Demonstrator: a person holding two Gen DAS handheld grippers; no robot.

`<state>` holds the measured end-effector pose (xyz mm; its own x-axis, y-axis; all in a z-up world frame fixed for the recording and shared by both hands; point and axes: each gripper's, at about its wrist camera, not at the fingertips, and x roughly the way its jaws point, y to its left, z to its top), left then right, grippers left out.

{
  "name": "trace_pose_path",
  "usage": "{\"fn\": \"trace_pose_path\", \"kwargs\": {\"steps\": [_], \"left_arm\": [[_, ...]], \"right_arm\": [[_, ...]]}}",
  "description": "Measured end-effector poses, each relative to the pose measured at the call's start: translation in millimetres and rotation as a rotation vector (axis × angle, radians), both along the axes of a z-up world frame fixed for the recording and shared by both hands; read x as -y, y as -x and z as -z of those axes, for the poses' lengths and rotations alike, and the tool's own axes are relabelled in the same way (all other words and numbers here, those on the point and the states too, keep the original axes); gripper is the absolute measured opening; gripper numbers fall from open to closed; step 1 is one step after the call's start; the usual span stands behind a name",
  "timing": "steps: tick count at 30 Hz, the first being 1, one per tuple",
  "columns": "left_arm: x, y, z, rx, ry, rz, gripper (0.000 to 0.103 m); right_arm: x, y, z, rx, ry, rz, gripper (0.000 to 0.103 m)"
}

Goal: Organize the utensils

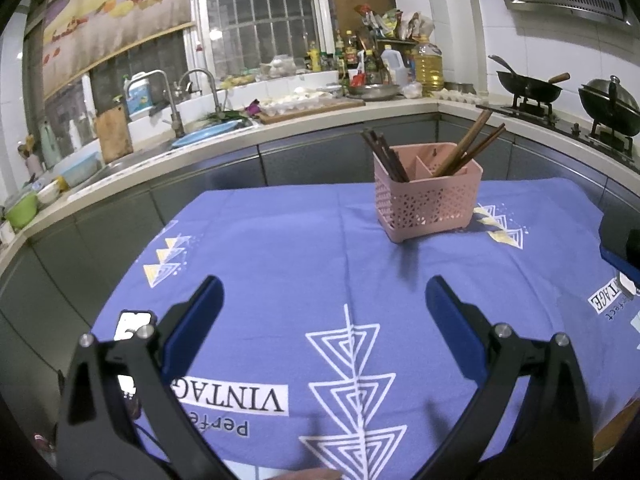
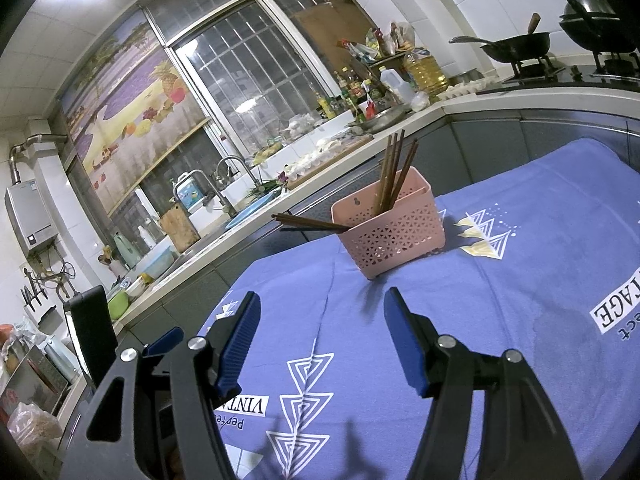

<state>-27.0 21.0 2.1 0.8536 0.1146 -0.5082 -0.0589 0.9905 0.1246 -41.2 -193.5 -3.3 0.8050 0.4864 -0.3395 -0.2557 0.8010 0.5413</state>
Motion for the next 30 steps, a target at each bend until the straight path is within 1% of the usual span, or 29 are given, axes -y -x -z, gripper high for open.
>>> {"fn": "trace_pose_path", "kwargs": {"steps": [16, 30], "left_arm": [[3.8, 2.5, 1.5, -0.008, 0.001, 0.007, 0.097], [16.1, 0.7, 10.2, -0.043, -0.004, 0.039, 0.097]], "right_arm": [[0.5, -0.5, 1.3, 0.0, -0.001, -0.001, 0.065], [0.0, 0.1, -2.8, -0.005, -0.004, -0.002, 0.065]]}}
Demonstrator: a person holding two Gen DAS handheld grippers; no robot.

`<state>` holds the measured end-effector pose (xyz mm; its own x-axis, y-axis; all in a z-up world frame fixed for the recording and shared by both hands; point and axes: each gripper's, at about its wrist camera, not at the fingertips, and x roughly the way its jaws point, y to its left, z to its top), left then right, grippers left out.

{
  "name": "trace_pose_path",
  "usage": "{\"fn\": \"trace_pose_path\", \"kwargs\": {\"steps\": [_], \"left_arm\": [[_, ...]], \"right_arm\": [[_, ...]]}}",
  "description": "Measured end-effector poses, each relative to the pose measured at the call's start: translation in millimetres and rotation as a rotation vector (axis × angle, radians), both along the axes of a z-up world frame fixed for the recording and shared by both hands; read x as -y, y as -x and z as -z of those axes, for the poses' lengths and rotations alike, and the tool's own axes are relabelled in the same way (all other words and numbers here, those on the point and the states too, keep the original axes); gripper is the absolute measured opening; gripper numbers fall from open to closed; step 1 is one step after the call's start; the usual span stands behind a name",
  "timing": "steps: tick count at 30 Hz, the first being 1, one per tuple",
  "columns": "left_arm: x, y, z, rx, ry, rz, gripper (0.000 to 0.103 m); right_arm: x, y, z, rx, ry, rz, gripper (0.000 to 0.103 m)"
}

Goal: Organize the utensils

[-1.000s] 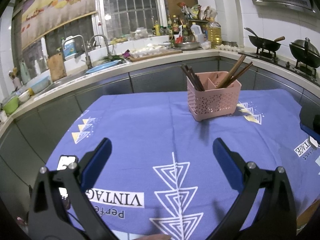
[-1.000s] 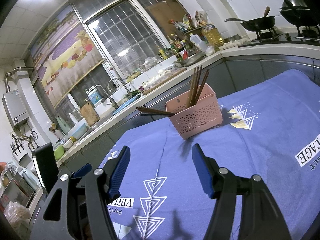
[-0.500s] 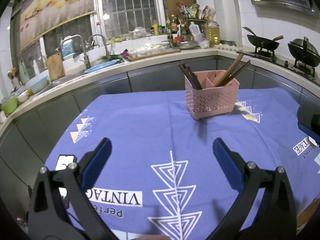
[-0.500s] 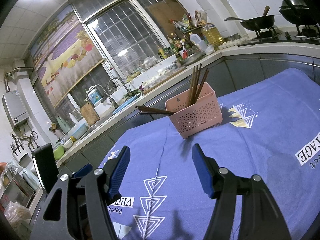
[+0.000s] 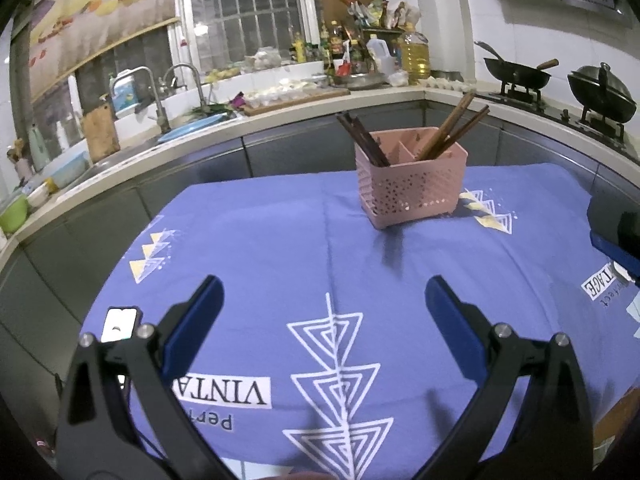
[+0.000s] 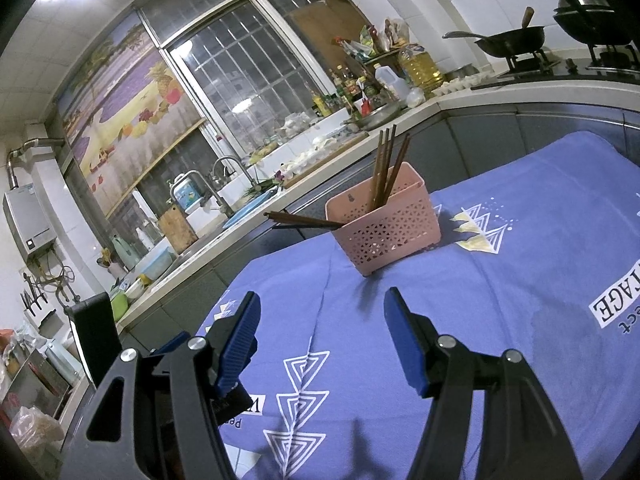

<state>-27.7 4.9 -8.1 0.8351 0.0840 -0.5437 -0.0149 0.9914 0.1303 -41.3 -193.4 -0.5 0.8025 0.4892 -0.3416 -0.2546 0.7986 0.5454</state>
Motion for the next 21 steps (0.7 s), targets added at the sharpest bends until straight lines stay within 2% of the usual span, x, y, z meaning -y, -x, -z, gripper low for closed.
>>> {"fn": "trace_pose_path", "kwargs": {"steps": [21], "left_arm": [[16.6, -6.8, 11.6, -0.045, -0.016, 0.036, 0.097]], "right_arm": [[12.0, -10.9, 12.7, -0.02, -0.02, 0.003, 0.065]]}}
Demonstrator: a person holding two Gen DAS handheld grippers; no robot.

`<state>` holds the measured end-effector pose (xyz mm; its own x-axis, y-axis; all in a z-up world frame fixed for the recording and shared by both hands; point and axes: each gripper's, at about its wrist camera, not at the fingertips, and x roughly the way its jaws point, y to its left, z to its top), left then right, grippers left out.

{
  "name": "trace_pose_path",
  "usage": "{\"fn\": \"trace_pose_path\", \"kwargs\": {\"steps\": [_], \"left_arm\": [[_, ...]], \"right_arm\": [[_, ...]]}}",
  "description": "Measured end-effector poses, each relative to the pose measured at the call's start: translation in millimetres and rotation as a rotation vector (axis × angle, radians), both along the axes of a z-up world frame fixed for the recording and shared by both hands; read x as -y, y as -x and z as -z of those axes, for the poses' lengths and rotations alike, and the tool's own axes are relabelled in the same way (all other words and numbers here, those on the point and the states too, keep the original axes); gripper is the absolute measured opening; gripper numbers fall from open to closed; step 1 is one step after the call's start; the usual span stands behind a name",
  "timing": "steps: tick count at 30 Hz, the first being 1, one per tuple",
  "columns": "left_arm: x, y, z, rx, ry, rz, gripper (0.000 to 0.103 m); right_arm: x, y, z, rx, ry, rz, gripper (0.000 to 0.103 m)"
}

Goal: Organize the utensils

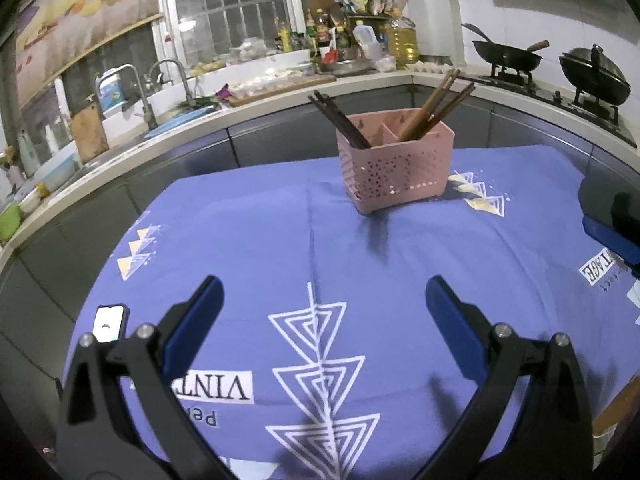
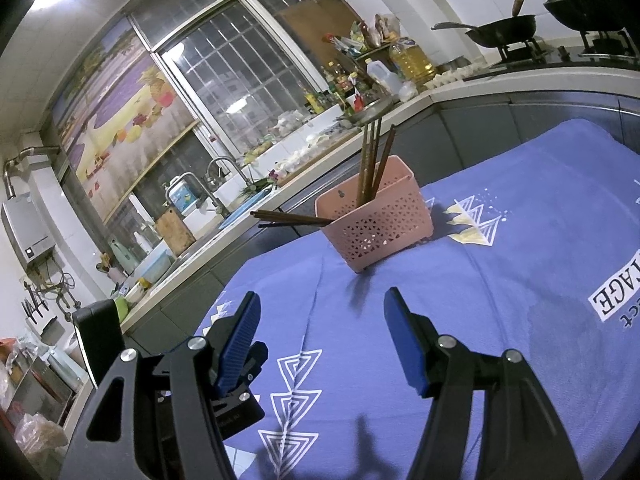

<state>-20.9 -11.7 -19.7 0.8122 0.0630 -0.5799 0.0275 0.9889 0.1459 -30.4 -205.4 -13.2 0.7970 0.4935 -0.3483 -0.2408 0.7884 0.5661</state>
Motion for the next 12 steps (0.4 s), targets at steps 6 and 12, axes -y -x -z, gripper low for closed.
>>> {"fn": "trace_pose_path", "kwargs": {"steps": [6, 12], "left_arm": [[5.4, -3.6, 3.4, -0.027, 0.003, 0.023, 0.097], [6.9, -8.5, 7.4, -0.055, 0.007, 0.015, 0.097]], "right_arm": [[2.2, -0.6, 6.1, -0.005, 0.009, 0.003, 0.065], [1.9, -2.2, 14.2, -0.01, 0.052, 0.028, 0.067]]}}
